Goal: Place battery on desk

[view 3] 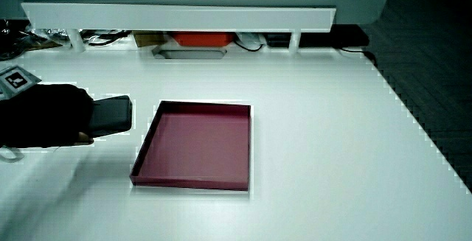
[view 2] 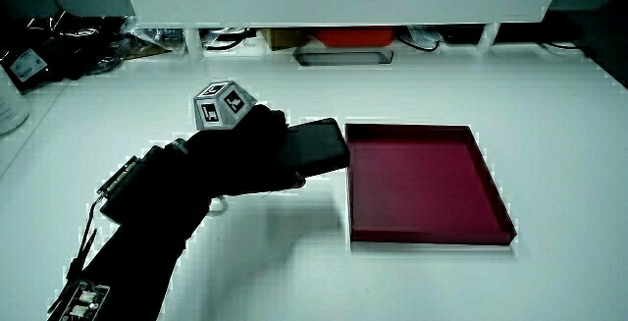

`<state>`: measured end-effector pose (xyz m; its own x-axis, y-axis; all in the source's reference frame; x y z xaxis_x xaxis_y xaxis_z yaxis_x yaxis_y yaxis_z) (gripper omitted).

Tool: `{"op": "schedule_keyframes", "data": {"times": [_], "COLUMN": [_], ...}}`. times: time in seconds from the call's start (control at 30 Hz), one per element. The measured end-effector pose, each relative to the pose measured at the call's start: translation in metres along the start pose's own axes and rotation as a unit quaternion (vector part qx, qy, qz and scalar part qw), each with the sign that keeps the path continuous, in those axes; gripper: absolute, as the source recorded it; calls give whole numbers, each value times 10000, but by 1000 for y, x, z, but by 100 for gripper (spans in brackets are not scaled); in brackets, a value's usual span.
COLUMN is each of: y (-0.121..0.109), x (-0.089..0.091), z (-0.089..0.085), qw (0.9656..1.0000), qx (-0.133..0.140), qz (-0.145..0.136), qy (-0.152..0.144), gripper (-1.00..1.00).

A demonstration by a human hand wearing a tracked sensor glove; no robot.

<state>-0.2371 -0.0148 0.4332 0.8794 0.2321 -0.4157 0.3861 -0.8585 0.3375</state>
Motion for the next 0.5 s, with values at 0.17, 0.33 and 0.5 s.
{"op": "schedule_keyframes", "data": {"times": [0.17, 0.33, 0.5], "y": [-4, -7, -6], "x": [-37, -54, -66], "z": [-19, -30, -40], "qw": [9971, 9937, 9918], "qx": [-364, -472, -512], "qz": [606, 949, 1114], "qy": [-282, -374, -351], "gripper": [0, 0, 0]}}
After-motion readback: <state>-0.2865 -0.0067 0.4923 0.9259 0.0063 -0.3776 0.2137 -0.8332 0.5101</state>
